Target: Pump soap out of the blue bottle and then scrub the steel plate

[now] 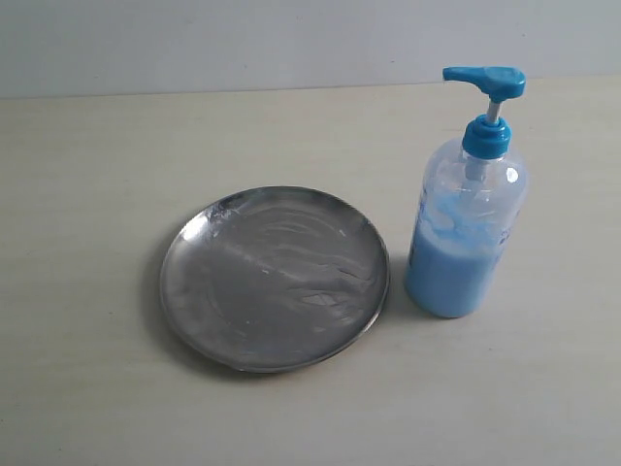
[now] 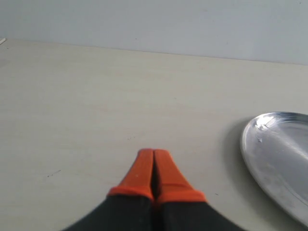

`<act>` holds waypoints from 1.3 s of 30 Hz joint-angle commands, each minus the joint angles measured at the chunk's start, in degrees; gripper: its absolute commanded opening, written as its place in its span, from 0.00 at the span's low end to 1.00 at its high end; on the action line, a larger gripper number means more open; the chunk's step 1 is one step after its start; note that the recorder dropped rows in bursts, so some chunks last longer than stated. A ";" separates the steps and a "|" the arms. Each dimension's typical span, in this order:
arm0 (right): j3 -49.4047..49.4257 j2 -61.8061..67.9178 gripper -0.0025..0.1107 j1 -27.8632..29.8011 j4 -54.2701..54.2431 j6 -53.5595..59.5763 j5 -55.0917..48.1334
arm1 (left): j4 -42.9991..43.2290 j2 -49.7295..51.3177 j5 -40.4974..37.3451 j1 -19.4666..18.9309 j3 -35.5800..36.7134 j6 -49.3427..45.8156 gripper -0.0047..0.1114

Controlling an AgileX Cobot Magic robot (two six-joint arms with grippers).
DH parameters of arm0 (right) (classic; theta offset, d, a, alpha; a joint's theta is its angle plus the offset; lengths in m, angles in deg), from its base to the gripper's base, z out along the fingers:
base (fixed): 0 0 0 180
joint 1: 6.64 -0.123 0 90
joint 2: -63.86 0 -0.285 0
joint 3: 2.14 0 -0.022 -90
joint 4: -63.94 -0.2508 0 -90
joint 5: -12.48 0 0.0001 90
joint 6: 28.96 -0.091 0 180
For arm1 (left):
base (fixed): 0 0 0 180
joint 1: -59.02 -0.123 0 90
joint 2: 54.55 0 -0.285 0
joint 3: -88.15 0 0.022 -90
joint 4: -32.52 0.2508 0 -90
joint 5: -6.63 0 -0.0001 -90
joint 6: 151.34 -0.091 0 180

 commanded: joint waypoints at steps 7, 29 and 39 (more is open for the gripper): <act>-2.67 1.70 0.02 0.29 0.15 -0.02 1.14 | 0.25 -0.30 0.56 -0.15 0.18 -0.20 0.04; -2.67 3.35 0.02 0.29 -1.44 -0.02 0.91 | 0.25 -0.30 0.56 -0.15 0.18 -0.20 0.04; -2.67 12.44 0.02 -0.14 -1.76 0.21 -1.00 | 0.25 -0.30 0.56 -0.15 0.18 -0.20 0.04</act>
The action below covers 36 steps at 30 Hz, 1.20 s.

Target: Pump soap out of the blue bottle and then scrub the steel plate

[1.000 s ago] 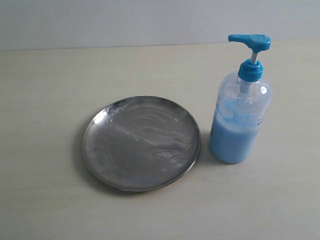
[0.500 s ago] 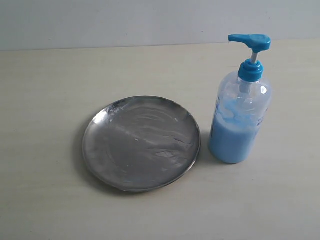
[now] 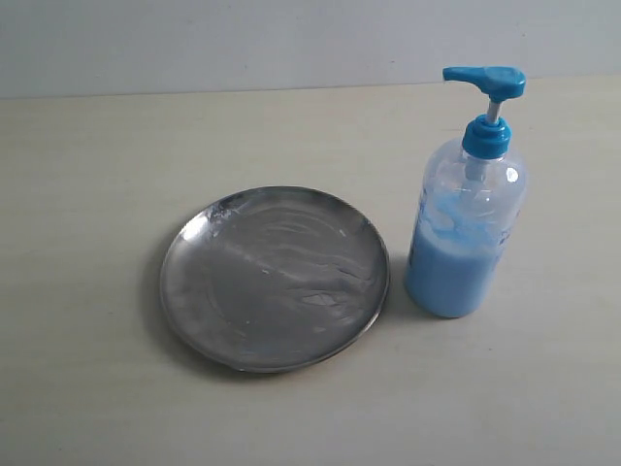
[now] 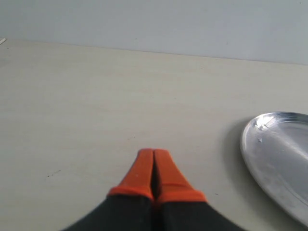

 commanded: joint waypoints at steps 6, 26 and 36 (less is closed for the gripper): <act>-0.27 7.76 0.02 -0.04 -0.16 0.59 -0.60 | 0.25 -0.30 0.56 -0.15 0.18 -0.20 0.04; 5.10 12.84 0.02 -0.04 -1.32 4.71 2.24 | 0.25 -0.30 0.56 -0.15 0.18 -0.20 0.04; 5.00 26.21 0.02 -0.04 -0.68 5.76 1.58 | 0.25 -0.30 0.56 -0.15 0.18 -0.20 0.04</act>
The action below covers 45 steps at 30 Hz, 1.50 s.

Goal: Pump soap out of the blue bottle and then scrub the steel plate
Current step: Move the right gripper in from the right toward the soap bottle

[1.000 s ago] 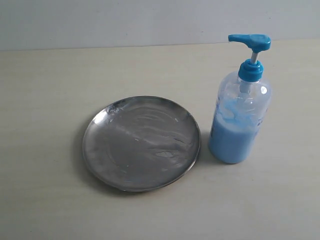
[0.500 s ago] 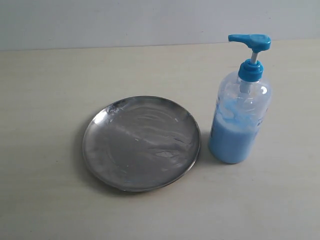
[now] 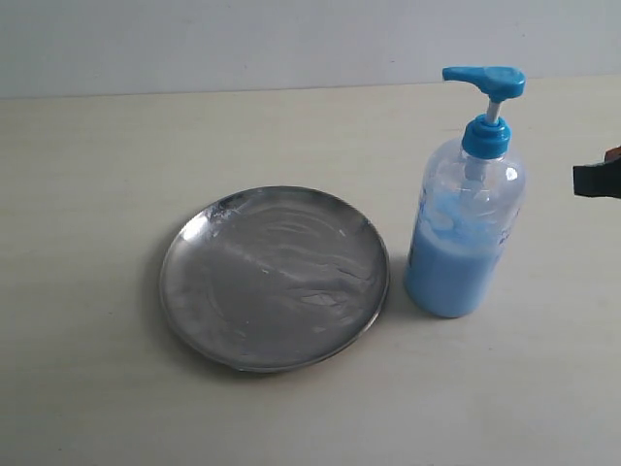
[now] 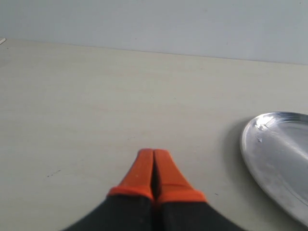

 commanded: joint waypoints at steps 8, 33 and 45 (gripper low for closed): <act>2.71 8.59 0.02 -0.04 0.02 -6.01 5.07 | 0.25 -0.30 0.56 -0.15 0.18 -0.20 0.04; 30.29 8.59 0.02 -0.04 8.84 -6.83 60.79 | 0.25 -0.30 0.56 -0.15 0.18 -0.20 0.04; 30.29 8.59 0.02 -0.04 22.61 -8.82 60.92 | 0.25 -0.30 0.56 -0.15 0.18 -0.20 0.04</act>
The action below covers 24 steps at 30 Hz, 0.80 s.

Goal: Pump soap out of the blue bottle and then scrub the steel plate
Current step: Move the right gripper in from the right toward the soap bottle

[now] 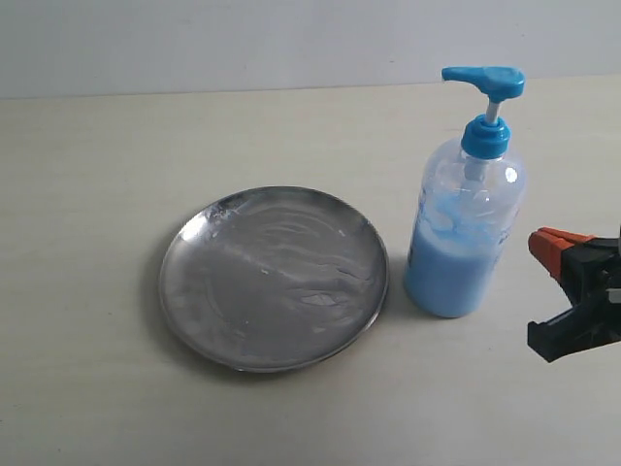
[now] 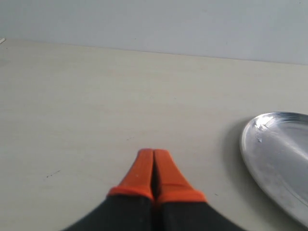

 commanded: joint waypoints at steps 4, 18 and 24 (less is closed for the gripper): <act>0.37 0.07 0.02 -0.04 0.95 -4.30 0.61 | 0.25 -0.30 0.56 -0.15 0.18 -0.20 0.04; 0.37 0.07 0.82 -0.04 3.88 -11.07 1.31 | 0.25 -0.30 0.56 -0.15 0.18 -0.20 0.04; 0.37 0.07 0.94 -0.04 7.72 -12.24 1.77 | 0.25 -0.30 0.56 -0.15 0.18 -0.20 0.04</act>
